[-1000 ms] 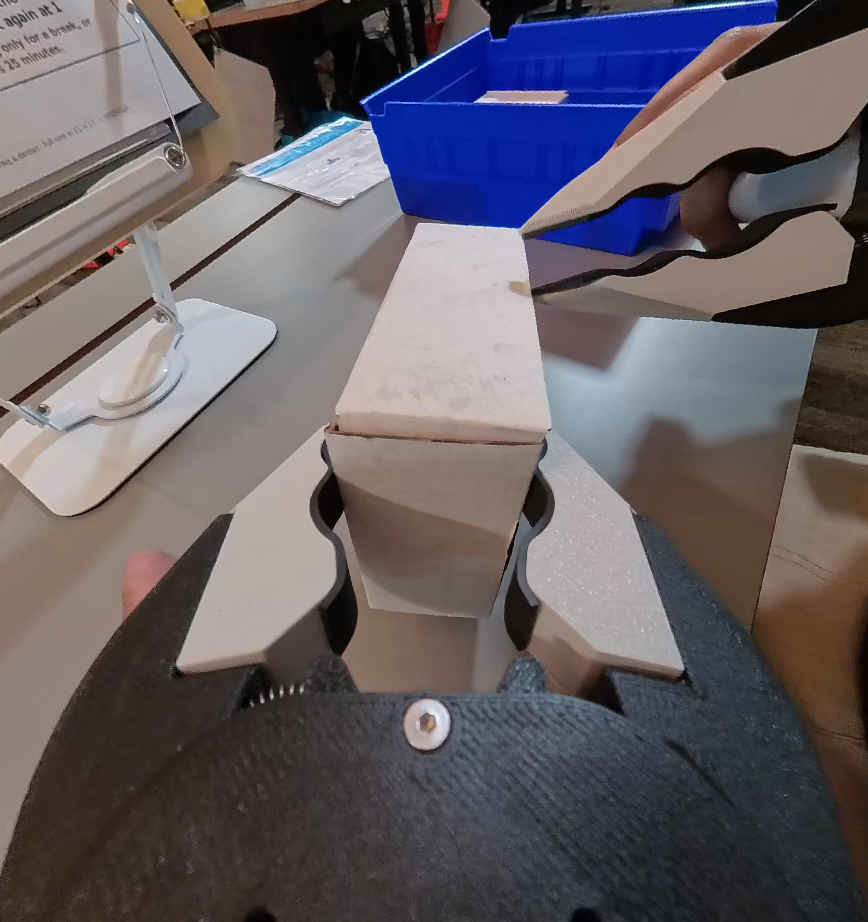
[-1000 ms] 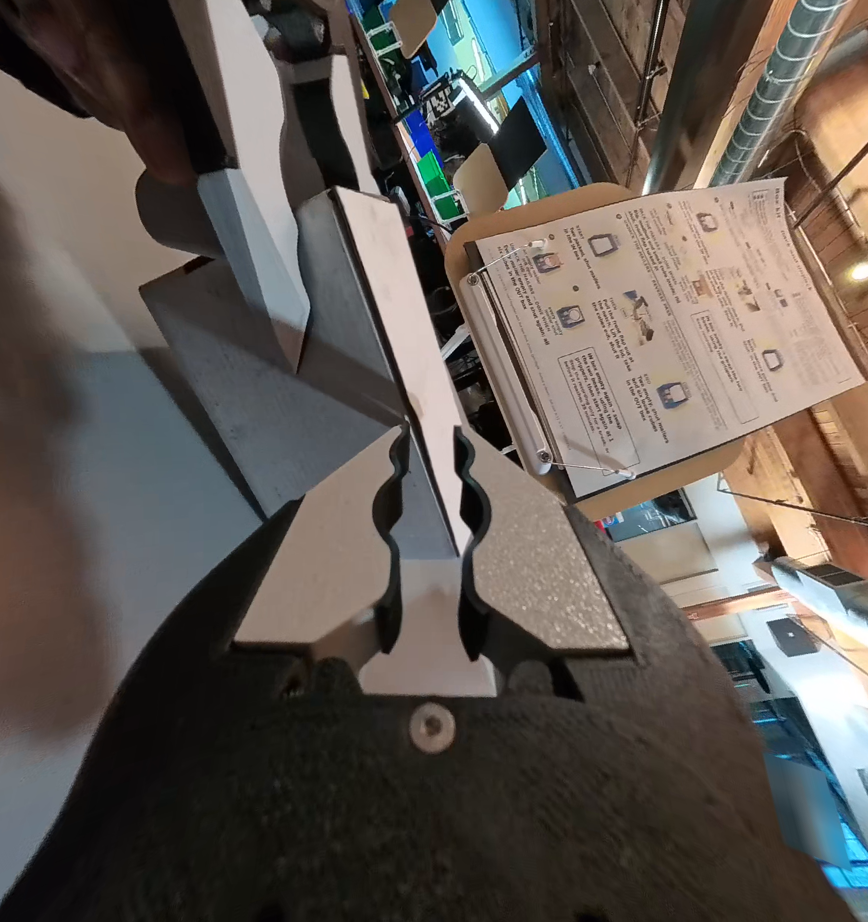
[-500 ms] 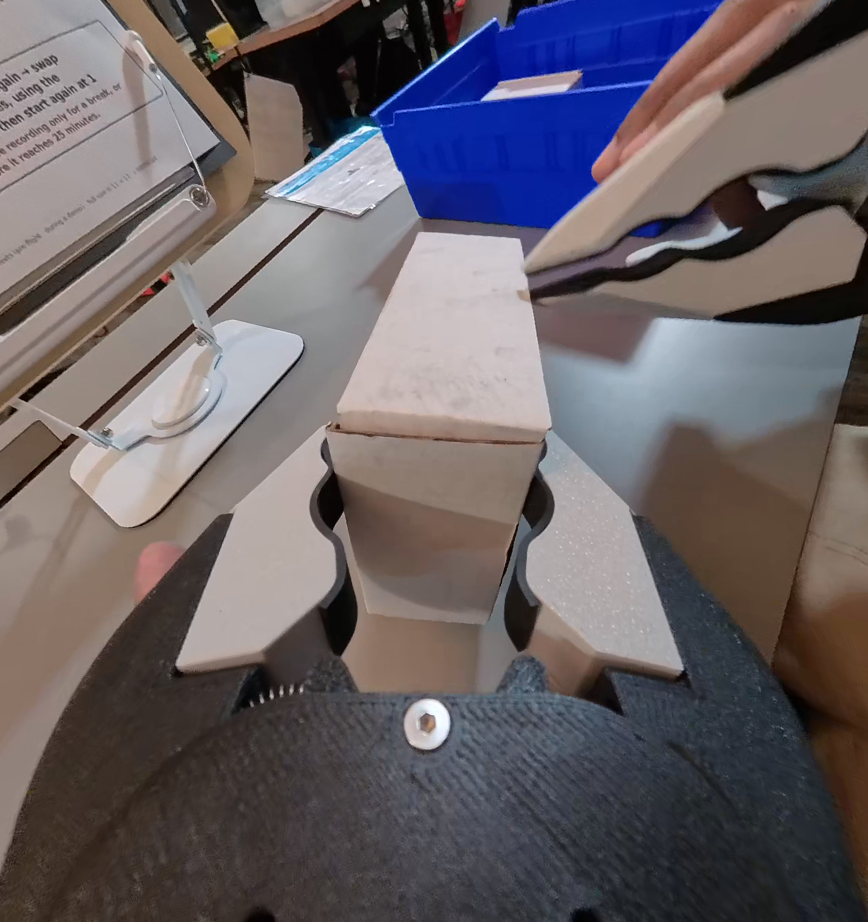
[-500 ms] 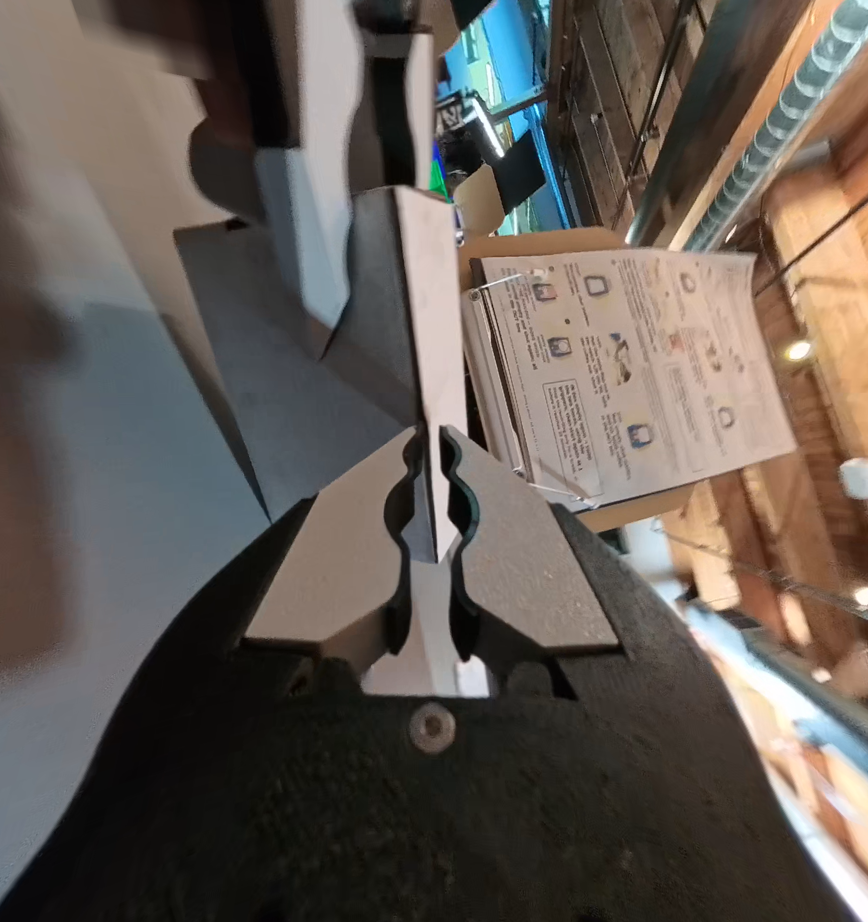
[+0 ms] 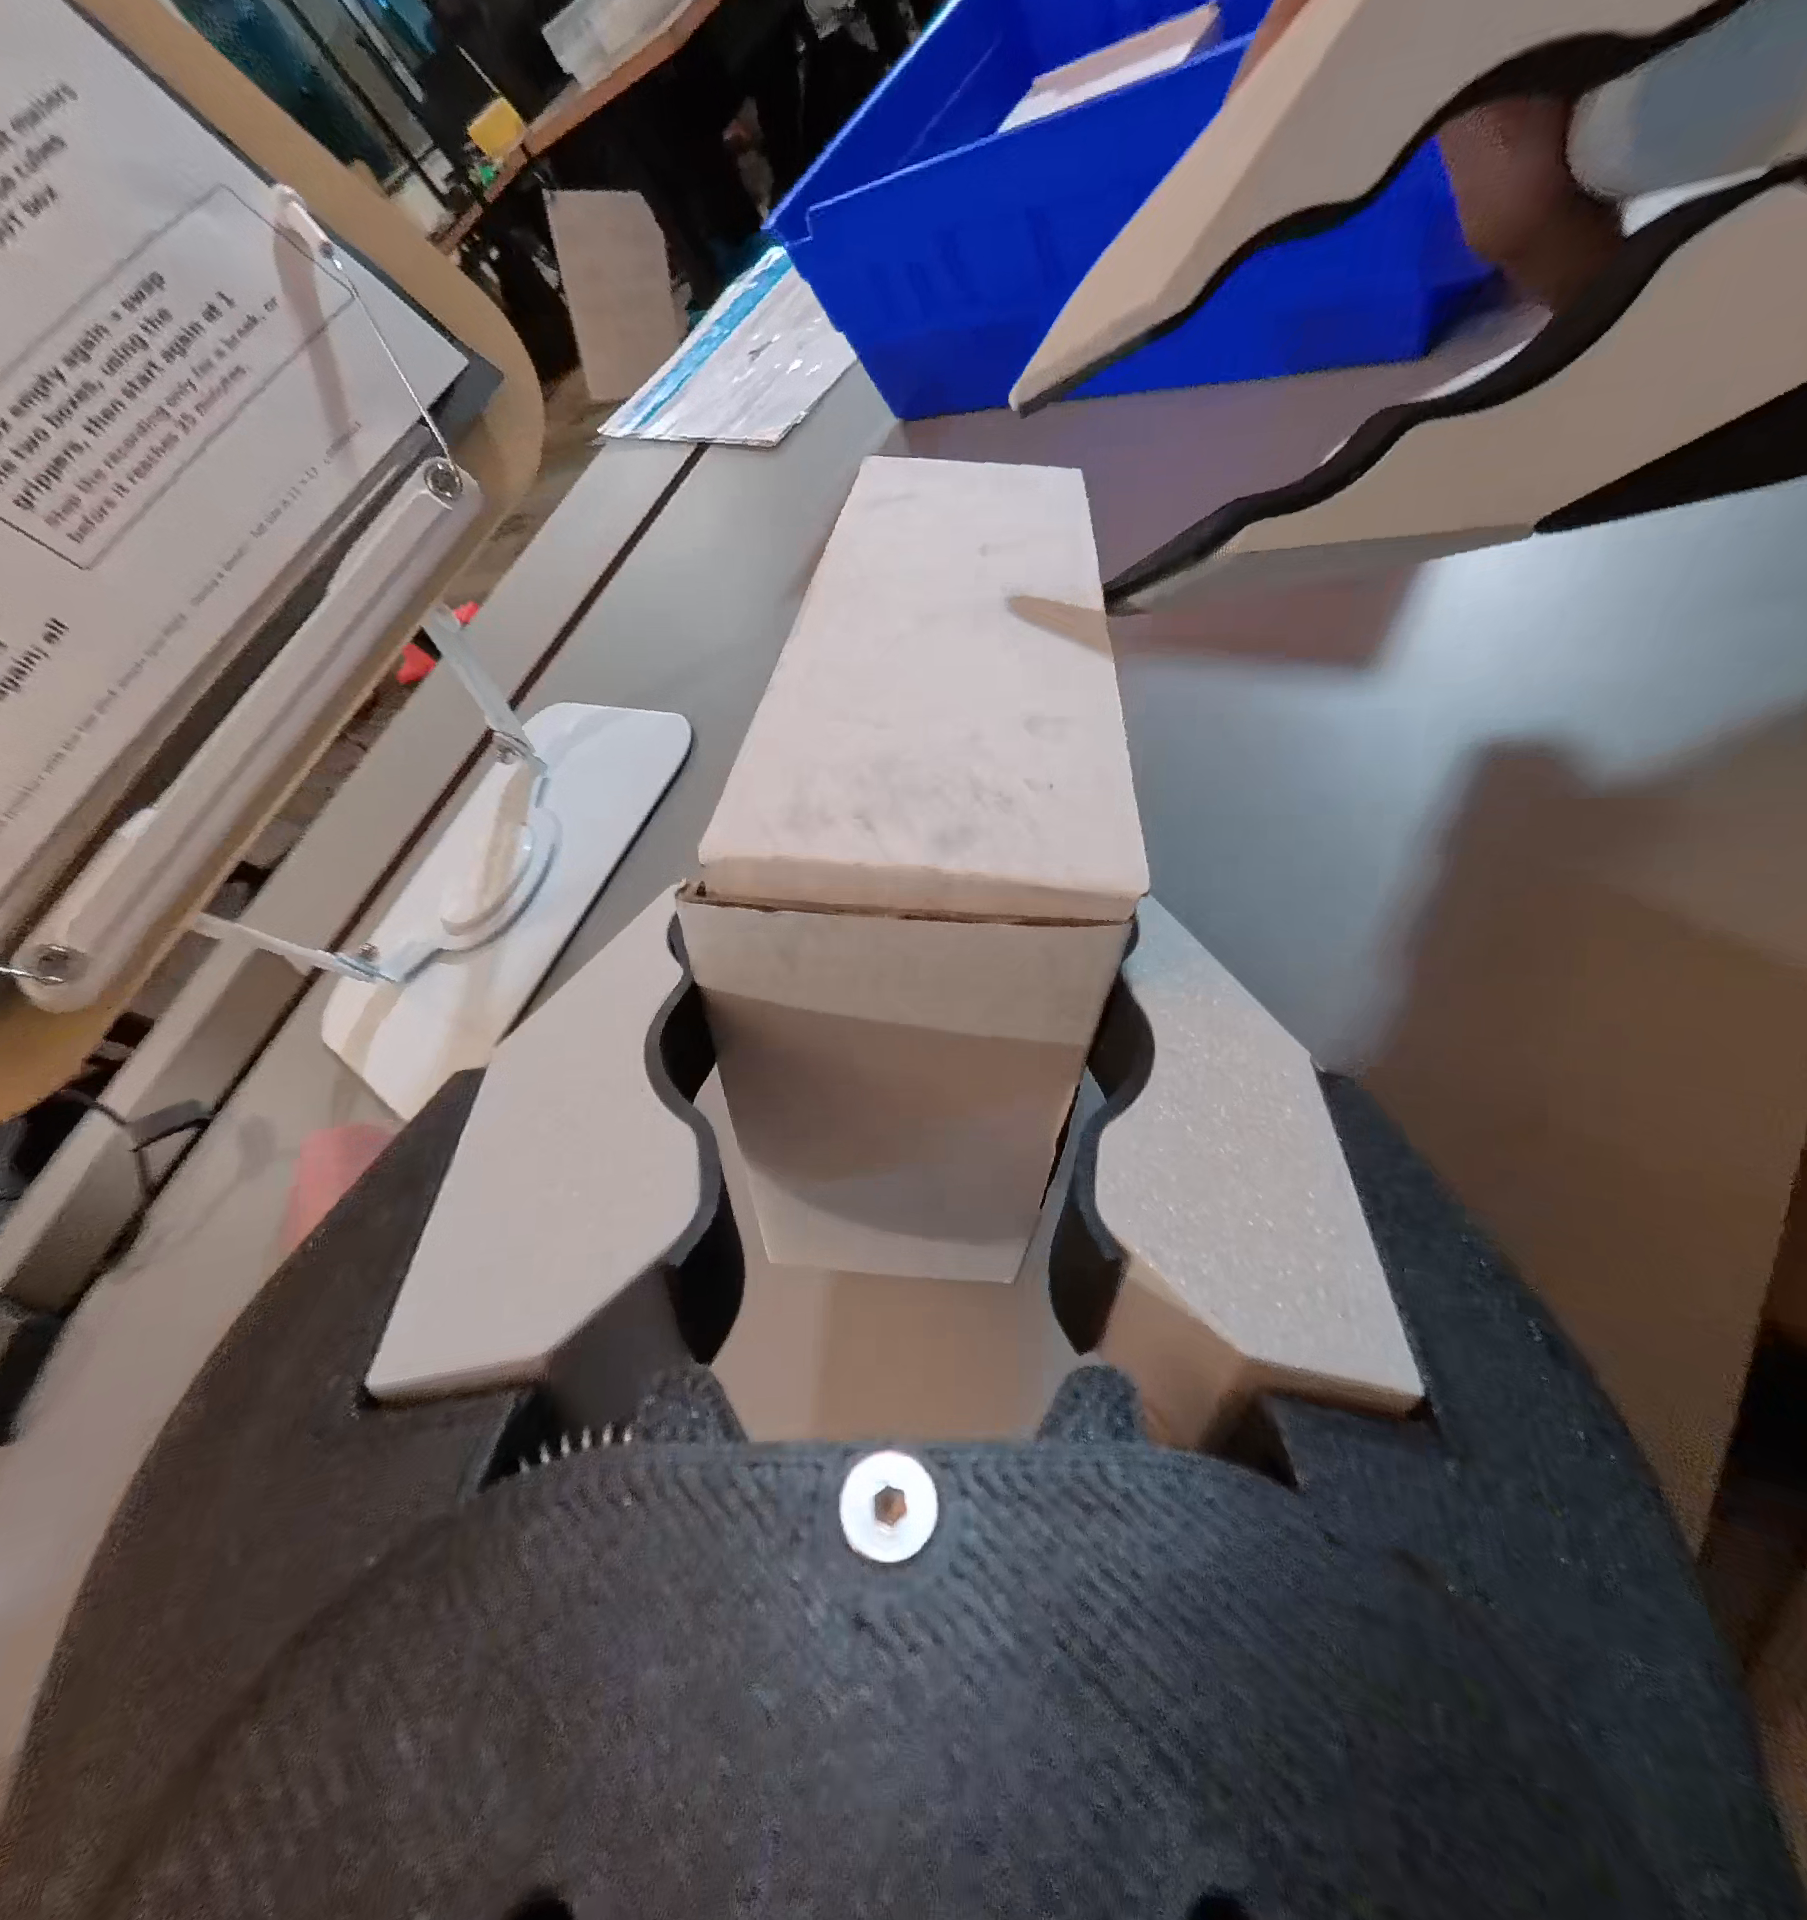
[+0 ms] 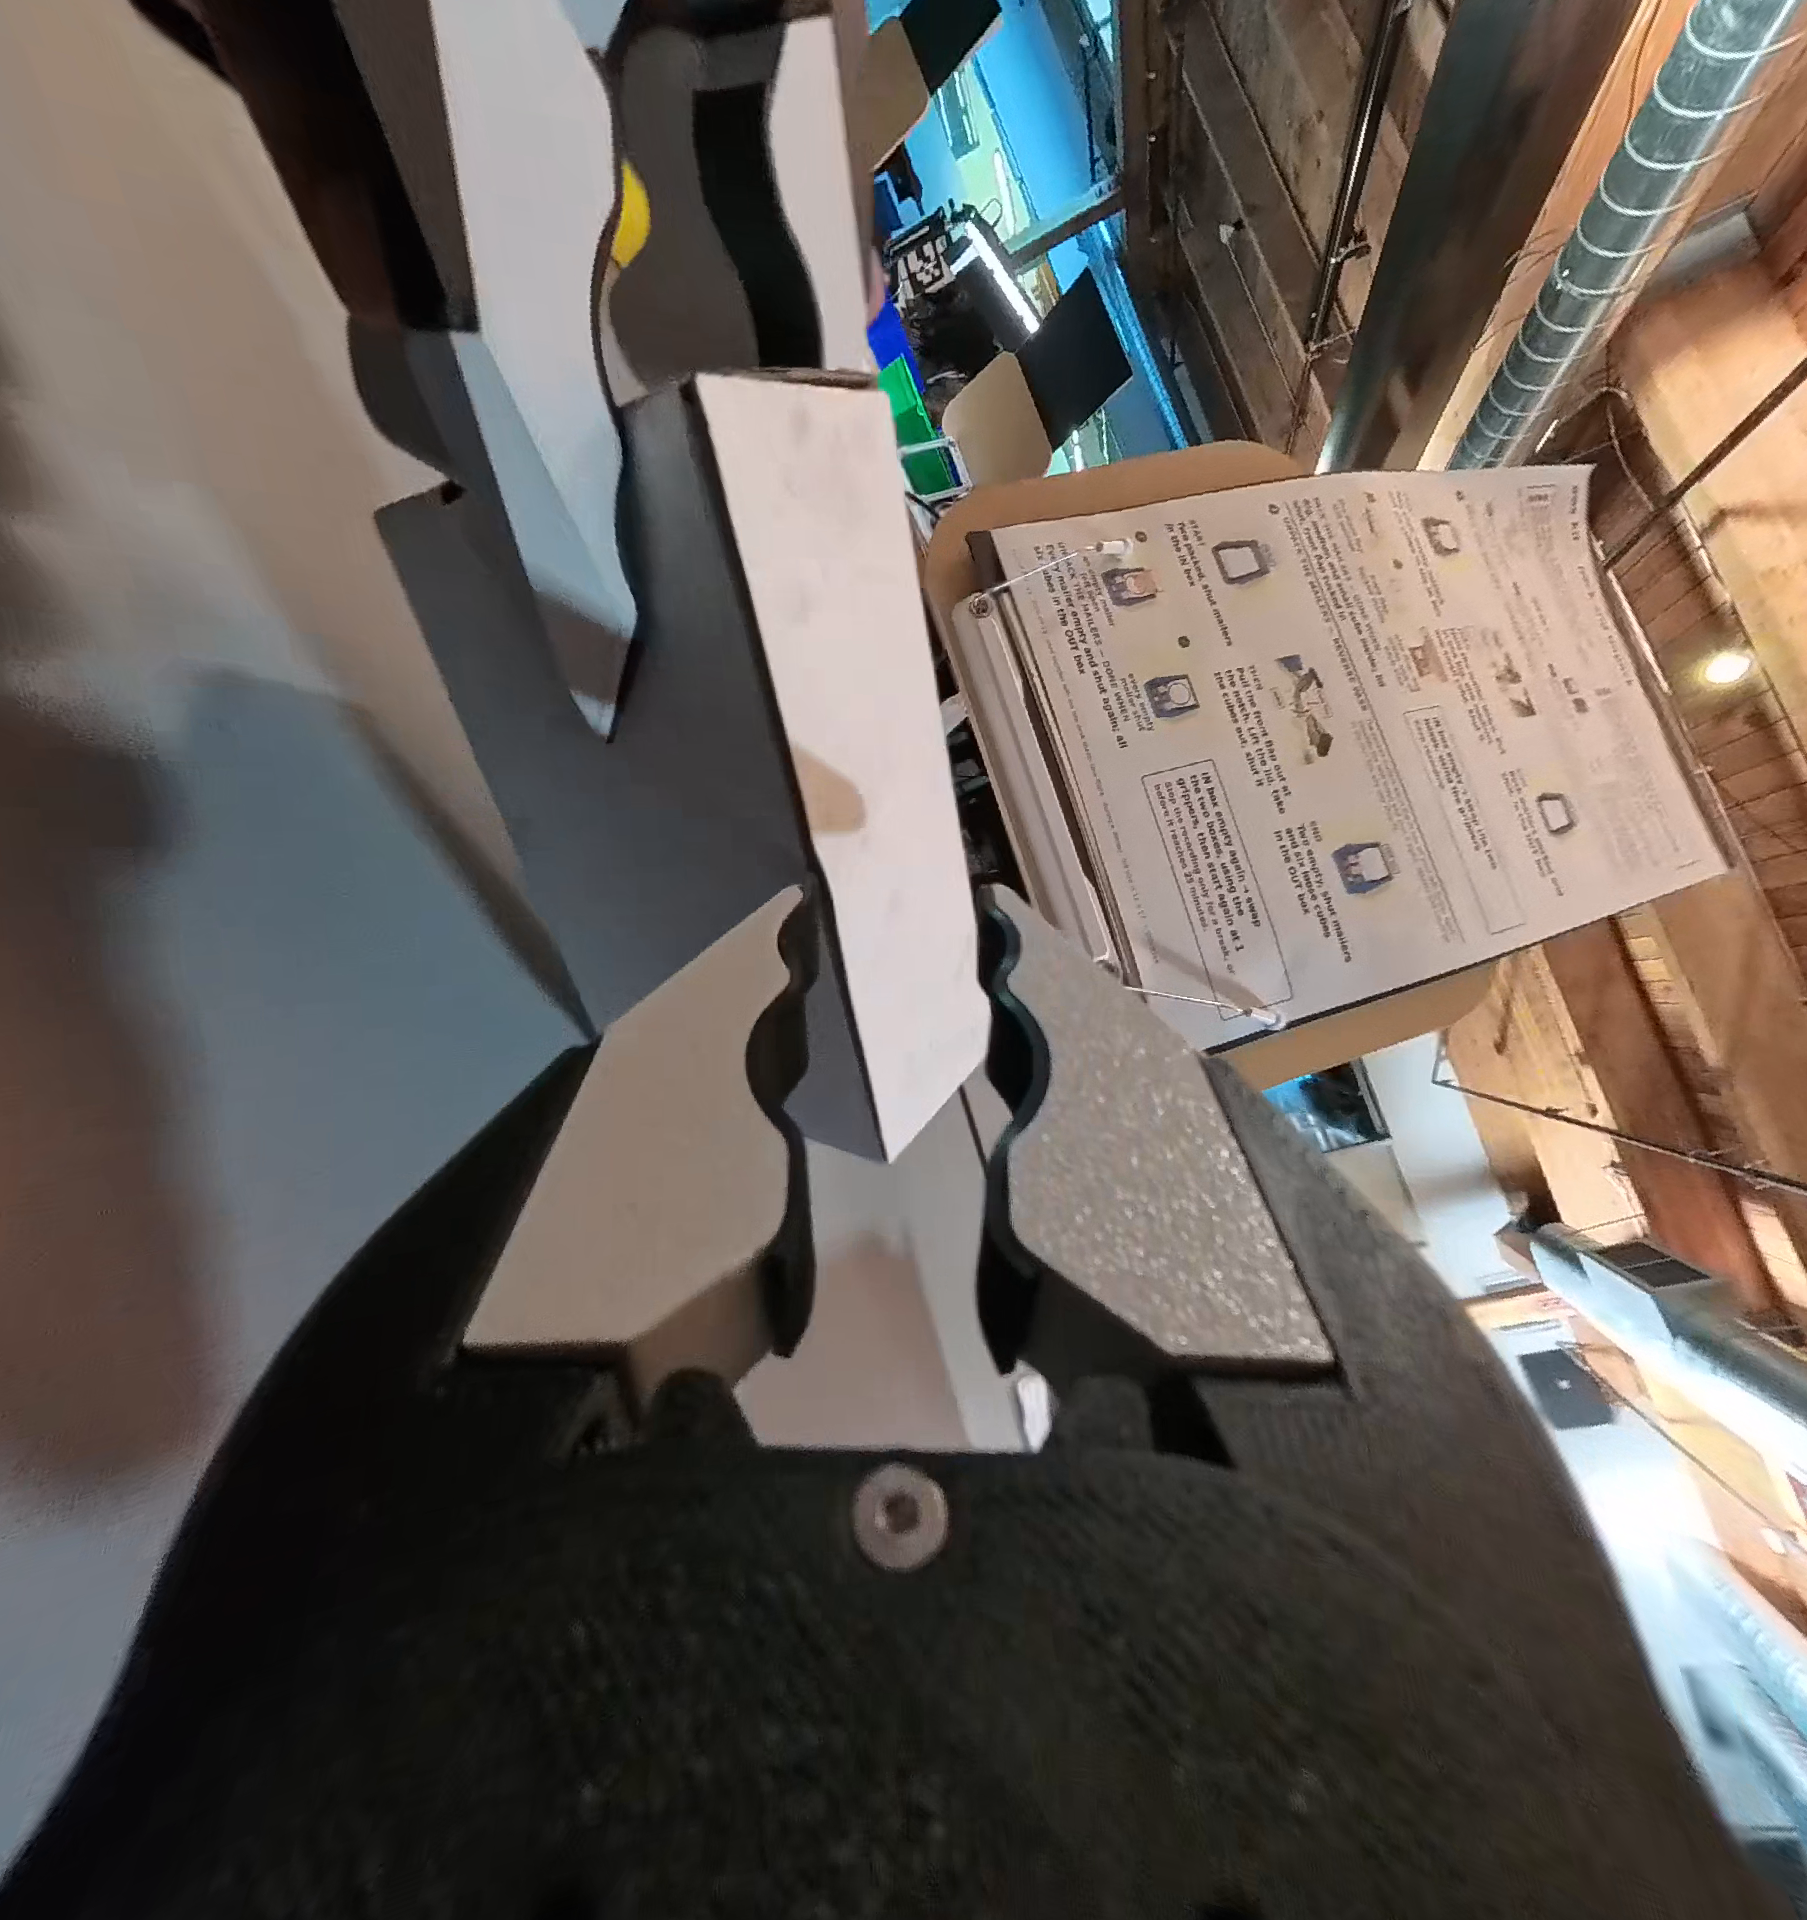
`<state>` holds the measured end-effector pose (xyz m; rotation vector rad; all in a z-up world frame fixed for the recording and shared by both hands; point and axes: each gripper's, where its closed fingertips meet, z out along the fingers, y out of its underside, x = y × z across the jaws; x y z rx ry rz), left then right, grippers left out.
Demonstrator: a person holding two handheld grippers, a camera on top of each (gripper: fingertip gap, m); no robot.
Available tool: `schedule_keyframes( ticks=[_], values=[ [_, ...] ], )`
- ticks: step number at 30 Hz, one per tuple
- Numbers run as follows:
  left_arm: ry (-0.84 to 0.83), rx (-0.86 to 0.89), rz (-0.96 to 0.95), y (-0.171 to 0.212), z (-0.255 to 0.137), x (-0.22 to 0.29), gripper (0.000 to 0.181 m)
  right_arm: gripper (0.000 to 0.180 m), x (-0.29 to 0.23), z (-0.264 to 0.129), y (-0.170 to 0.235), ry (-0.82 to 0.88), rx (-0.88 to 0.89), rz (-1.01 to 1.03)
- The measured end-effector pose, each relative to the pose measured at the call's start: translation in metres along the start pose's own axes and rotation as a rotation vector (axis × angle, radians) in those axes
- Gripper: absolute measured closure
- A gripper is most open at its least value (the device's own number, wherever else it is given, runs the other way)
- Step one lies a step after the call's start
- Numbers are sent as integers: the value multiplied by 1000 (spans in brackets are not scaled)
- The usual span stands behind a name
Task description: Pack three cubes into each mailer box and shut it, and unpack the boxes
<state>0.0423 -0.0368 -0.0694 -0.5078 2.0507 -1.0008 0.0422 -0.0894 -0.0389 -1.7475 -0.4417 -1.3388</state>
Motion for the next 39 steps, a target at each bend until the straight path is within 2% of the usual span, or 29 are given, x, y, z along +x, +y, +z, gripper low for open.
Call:
schedule_keyframes(
  ticks=[7, 13, 15, 18, 21, 27, 31, 35, 37, 39],
  values=[
    [-14, -44, 59, 7, 0, 0, 110, 140, 3, 0, -3, 49, -1, -108],
    [-18, -41, 50, 6, 0, -1, 110, 152, -3, 1, -4, 57, -27, -246],
    [-7, -56, 22, 8, 0, 0, 110, 150, -1, 2, -6, 83, -34, -288],
    [40, -111, -59, 14, 2, 3, 110, 142, 11, 0, -6, 120, -29, -153],
    [51, -87, -90, 11, 3, 4, 110, 135, 23, -2, -5, 127, 3, 27],
    [87, -134, -101, 17, 3, 9, 109, 142, 27, -6, -11, 125, 47, 166],
    [89, -140, -106, 15, 3, 10, 109, 155, 26, -6, -13, 100, 65, 242],
    [93, -162, -98, 20, 4, 10, 109, 157, 23, -4, -13, 39, 71, 359],
    [111, -173, -101, 23, 3, 12, 108, 159, 14, -3, -10, -2, 62, 266],
    [148, -156, -148, 22, 4, 16, 109, 161, 7, -1, -5, 29, 23, 13]
  ],
)
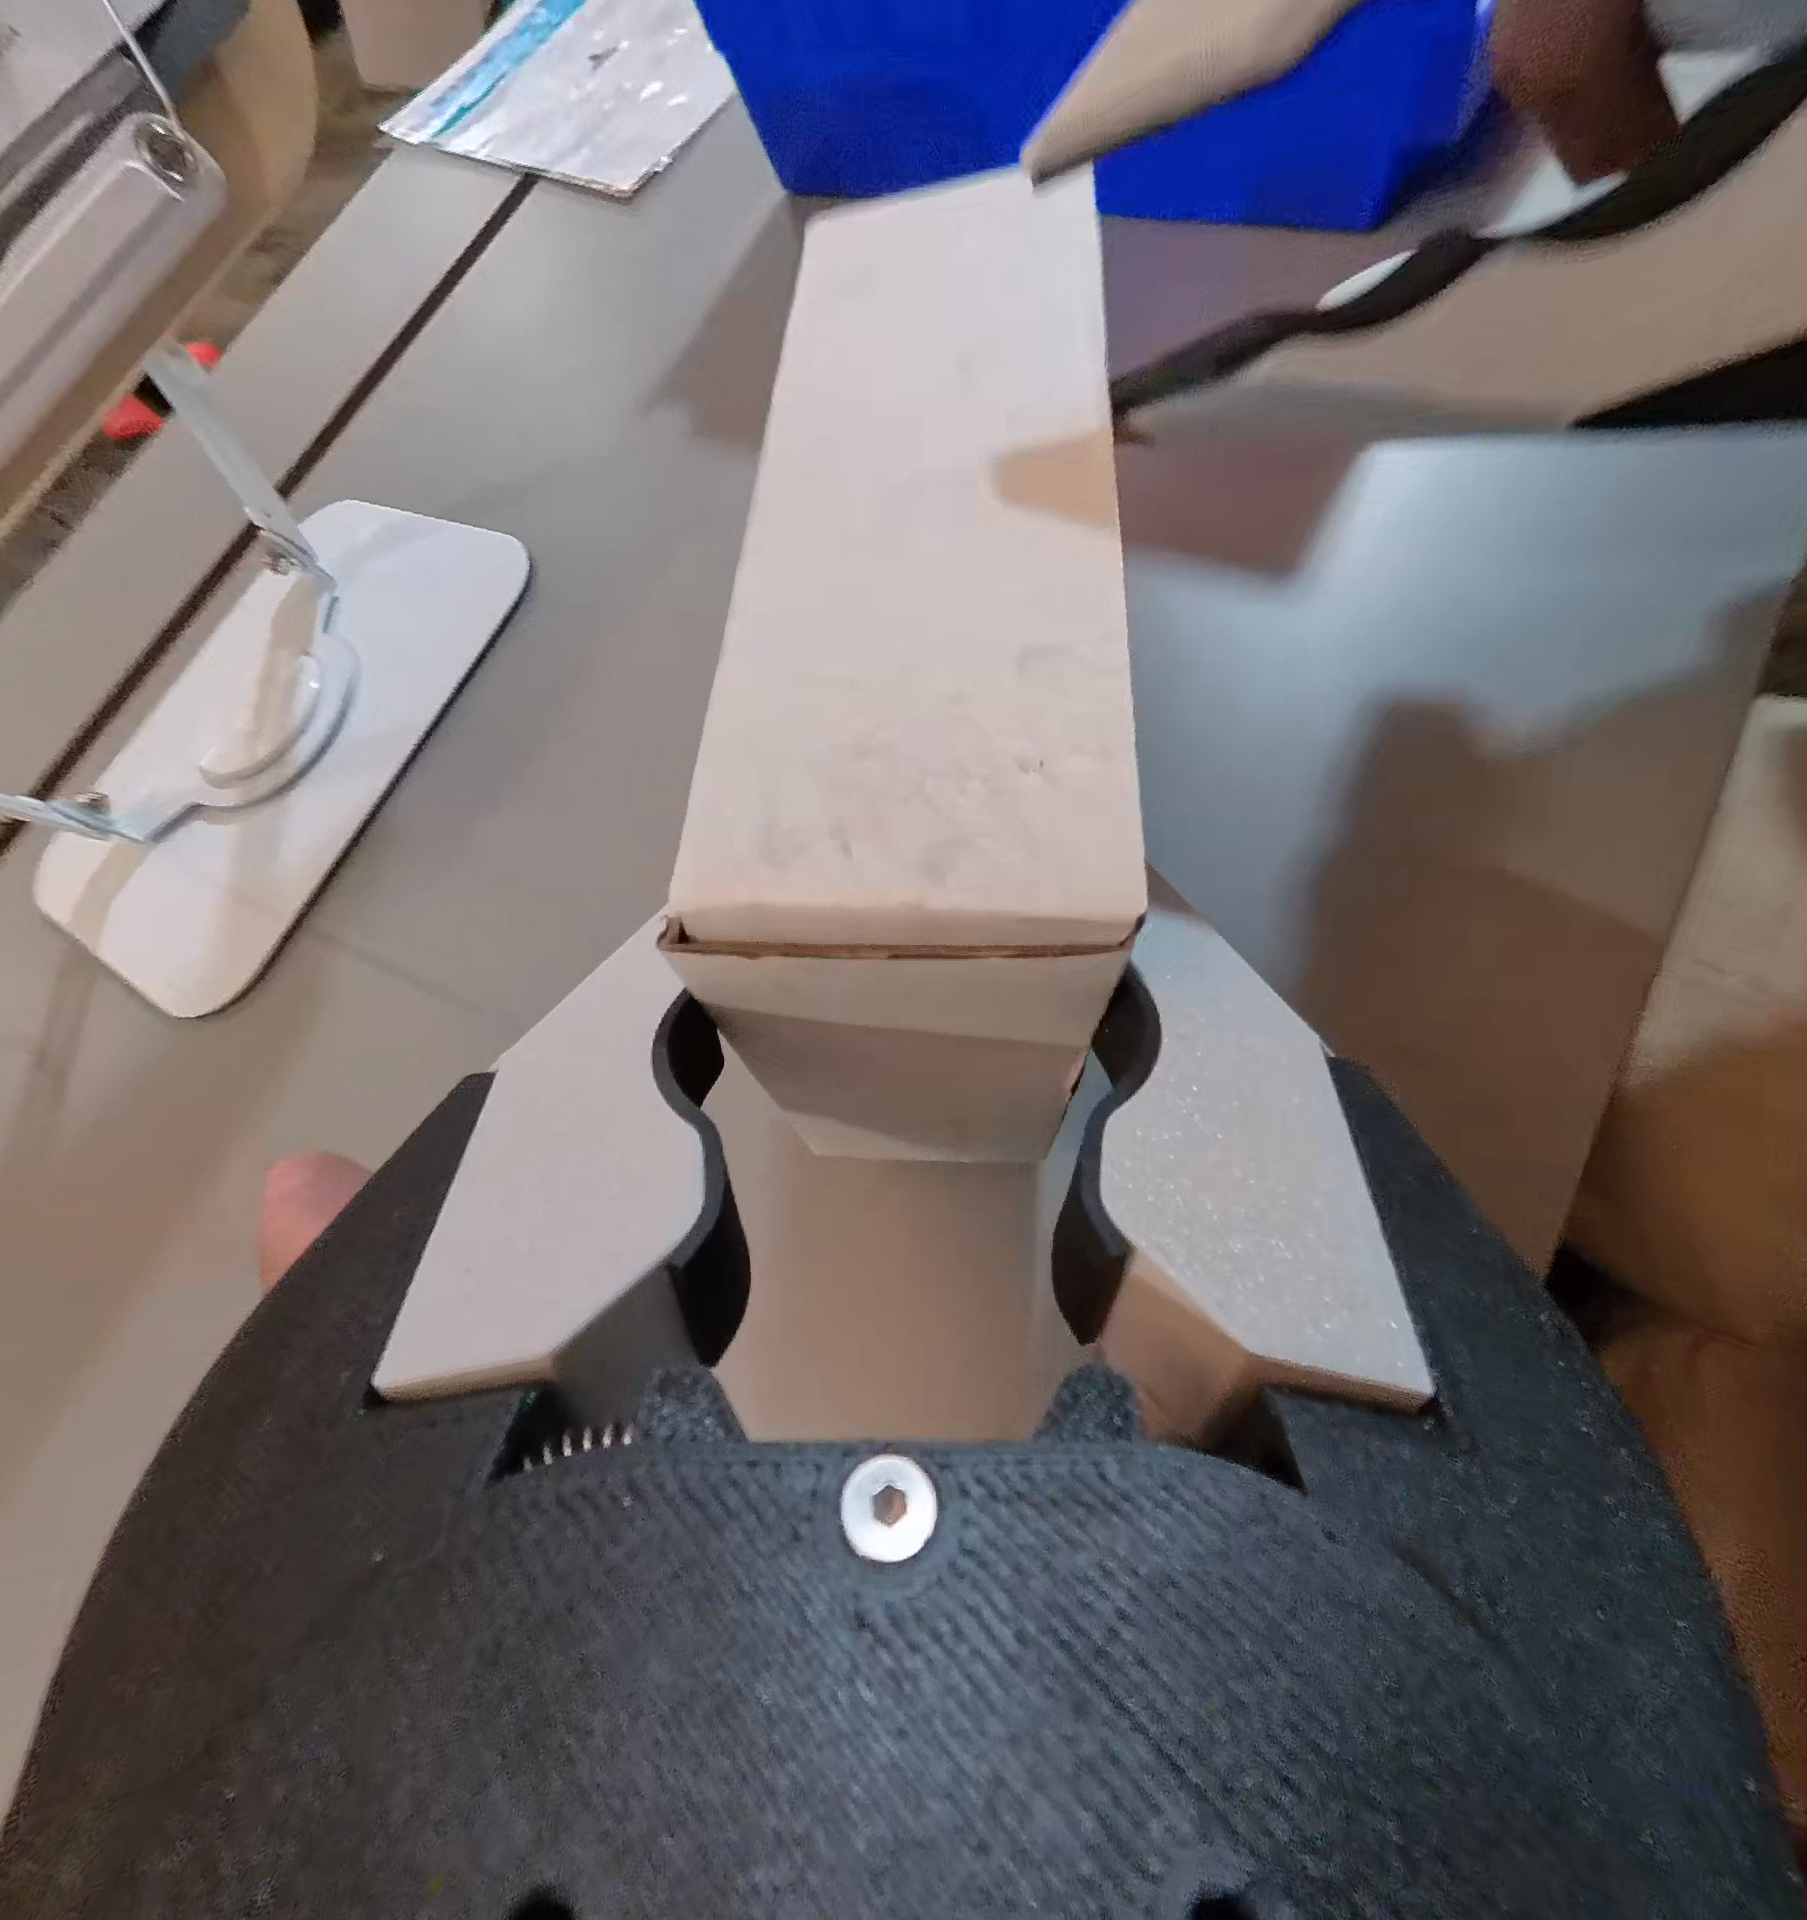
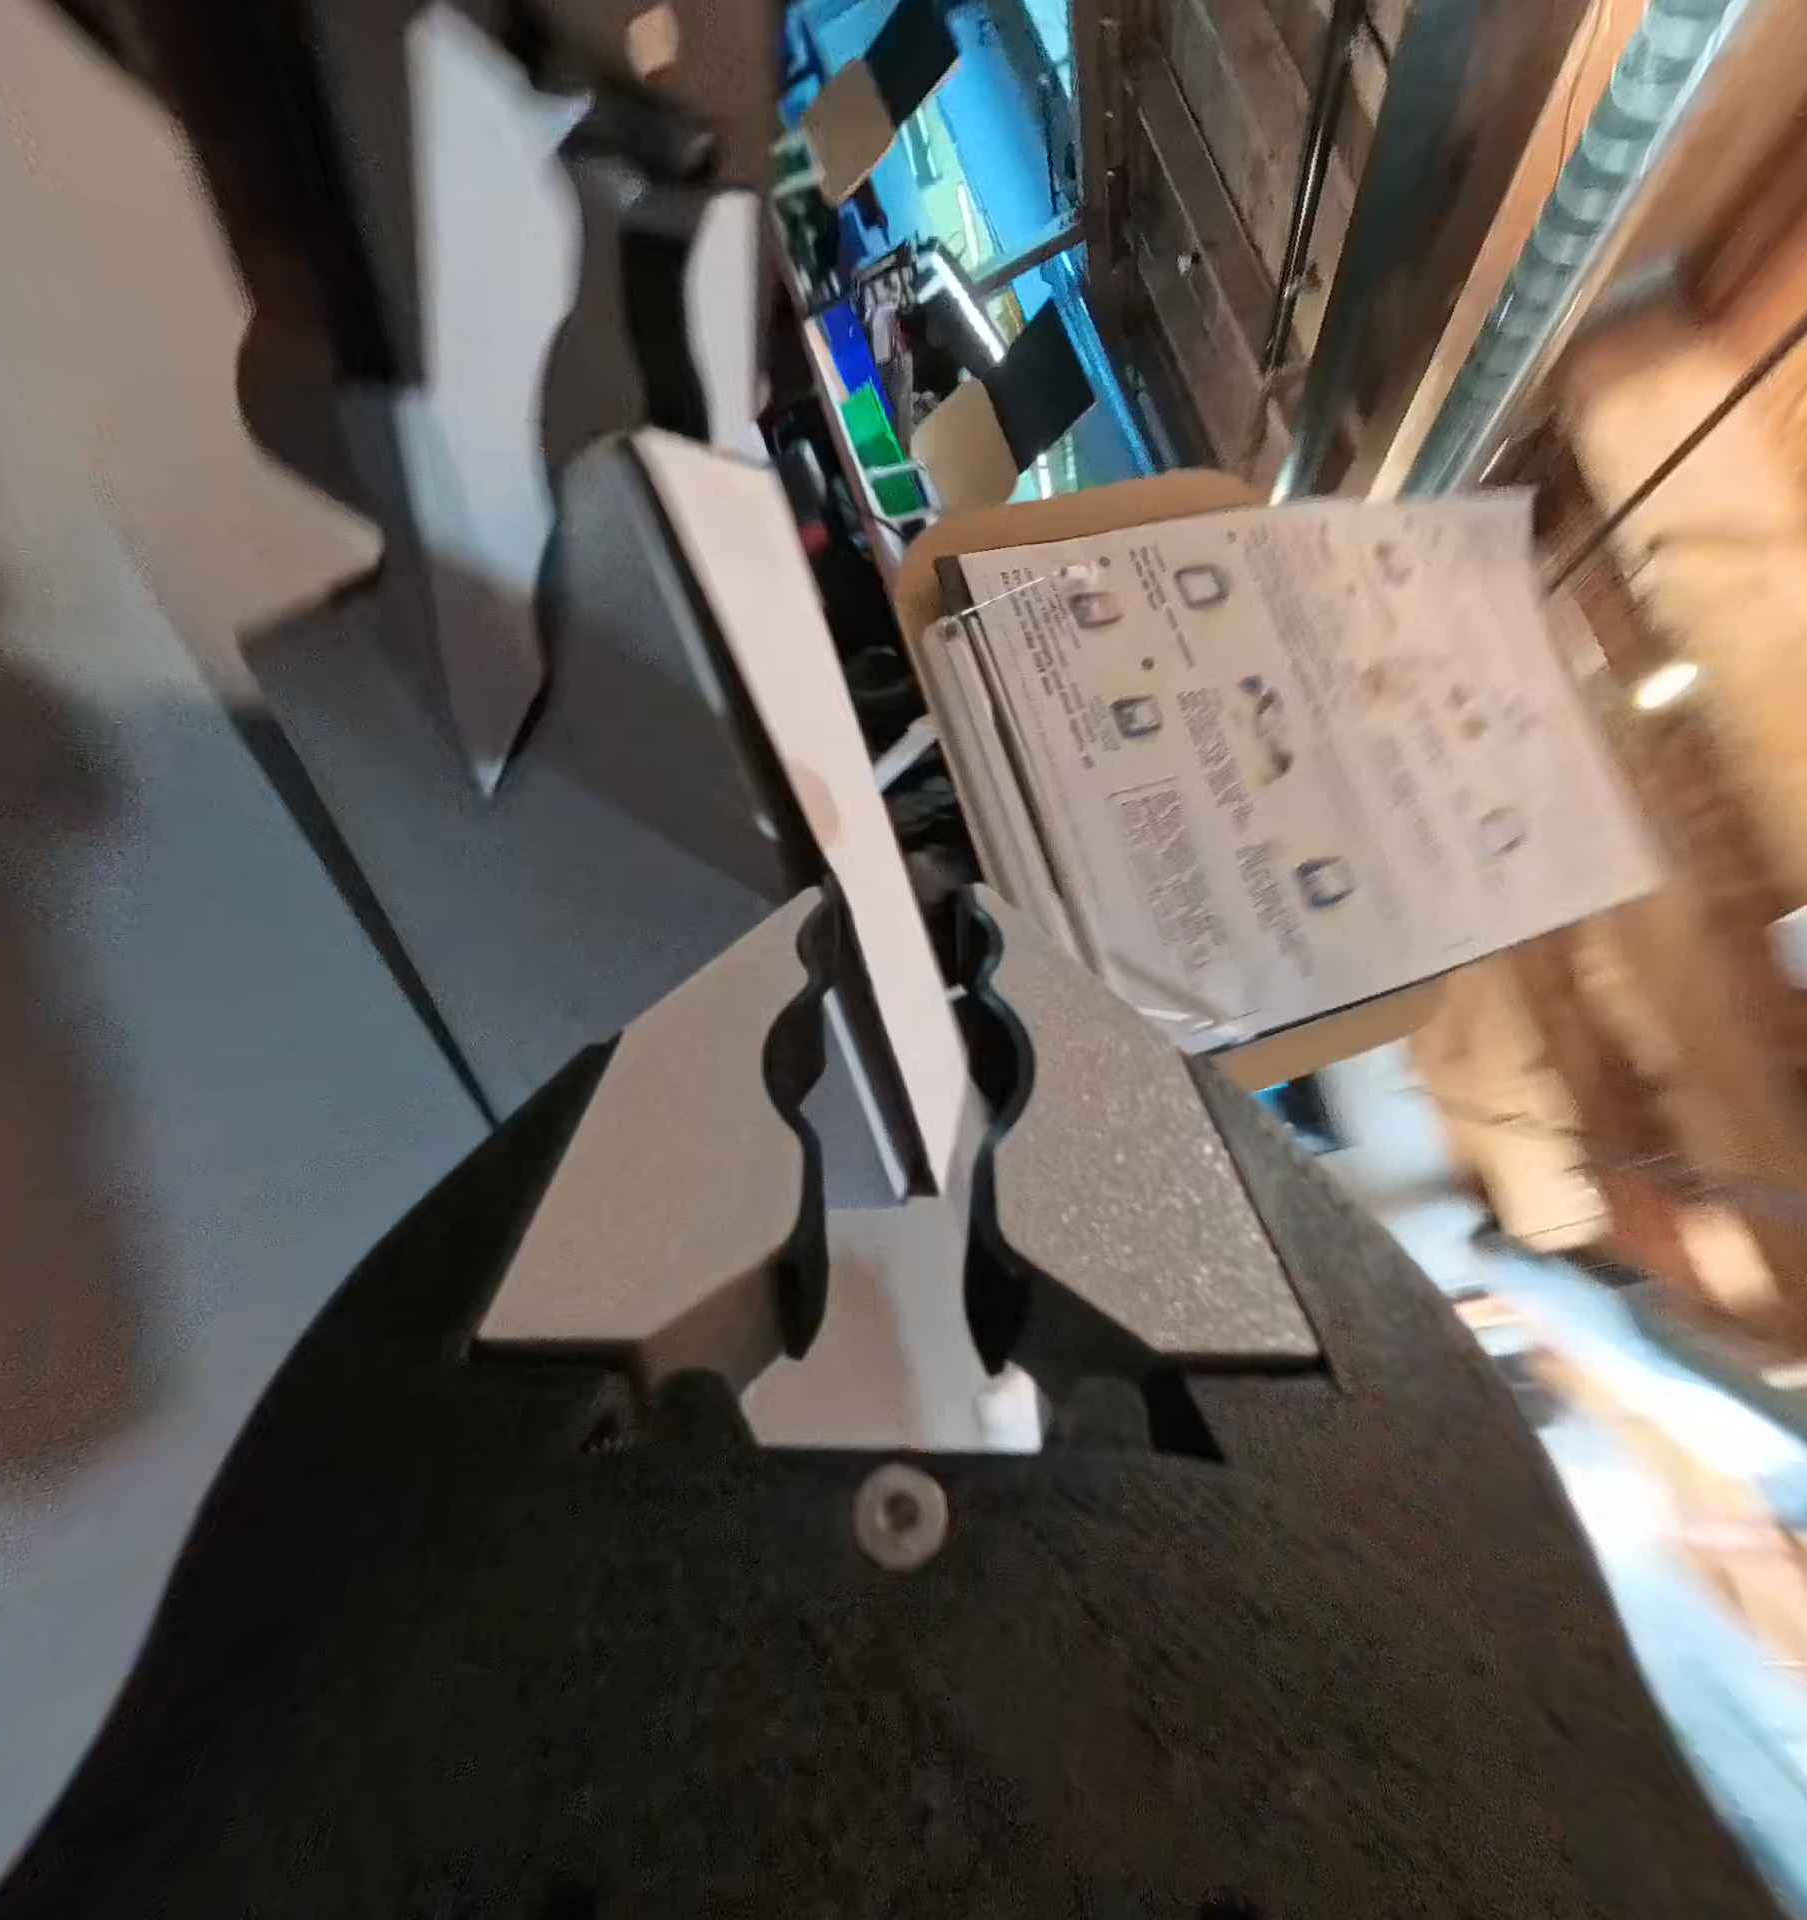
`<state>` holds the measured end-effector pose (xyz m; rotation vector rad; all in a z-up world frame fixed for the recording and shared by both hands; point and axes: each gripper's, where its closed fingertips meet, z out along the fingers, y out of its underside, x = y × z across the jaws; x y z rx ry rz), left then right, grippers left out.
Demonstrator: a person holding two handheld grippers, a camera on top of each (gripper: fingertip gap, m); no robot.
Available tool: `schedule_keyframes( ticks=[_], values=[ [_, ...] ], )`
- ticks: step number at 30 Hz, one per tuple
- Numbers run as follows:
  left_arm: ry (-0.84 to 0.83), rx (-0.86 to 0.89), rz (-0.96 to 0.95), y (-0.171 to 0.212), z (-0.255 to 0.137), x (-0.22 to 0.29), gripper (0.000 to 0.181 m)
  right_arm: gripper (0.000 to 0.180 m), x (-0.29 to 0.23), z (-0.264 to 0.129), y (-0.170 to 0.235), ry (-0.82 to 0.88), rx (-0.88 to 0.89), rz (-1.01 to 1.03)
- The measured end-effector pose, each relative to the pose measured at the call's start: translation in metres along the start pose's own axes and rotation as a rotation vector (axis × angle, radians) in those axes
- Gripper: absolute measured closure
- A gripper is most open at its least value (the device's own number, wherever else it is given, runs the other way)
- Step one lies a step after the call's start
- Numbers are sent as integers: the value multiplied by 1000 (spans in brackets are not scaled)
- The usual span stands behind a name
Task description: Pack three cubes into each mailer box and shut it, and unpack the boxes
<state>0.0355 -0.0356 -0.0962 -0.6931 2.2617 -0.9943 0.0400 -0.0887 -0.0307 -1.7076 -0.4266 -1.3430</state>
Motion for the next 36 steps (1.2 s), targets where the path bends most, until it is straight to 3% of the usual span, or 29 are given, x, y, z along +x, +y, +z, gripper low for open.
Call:
schedule_keyframes(
  ticks=[3, 8, 13, 17, 19, 21, 25, 29, 36],
  values=[
    [26, 5, -30, 0, 0, 3, 109, 173, -8, 1, -3, 48, -23, -259],
    [13, -7, -11, -2, -1, 4, 109, 170, -8, 1, -4, 48, -33, -321],
    [4, -28, 13, 0, 3, 6, 109, 180, -14, 1, -5, 59, -46, -452],
    [-14, -60, 52, 5, 6, 7, 109, 180, -17, 1, -4, 29, -55, -416],
    [-8, -46, 40, 2, 5, 7, 109, 180, -14, 2, -4, 19, -71, -309],
    [6, -17, 29, -5, 4, 10, 109, 180, -4, 2, -7, 5, -53, -72],
    [-46, -53, 175, -7, 12, 20, 107, 176, 25, -4, -8, 21, -5, 270],
    [-64, -4, 158, -15, 10, 14, 108, 175, 29, -6, -4, 20, -5, 314],
    [-274, -33, 482, -3, 12, -2, 108, 175, 29, -5, -10, -53, 8, 535]
  ],
)
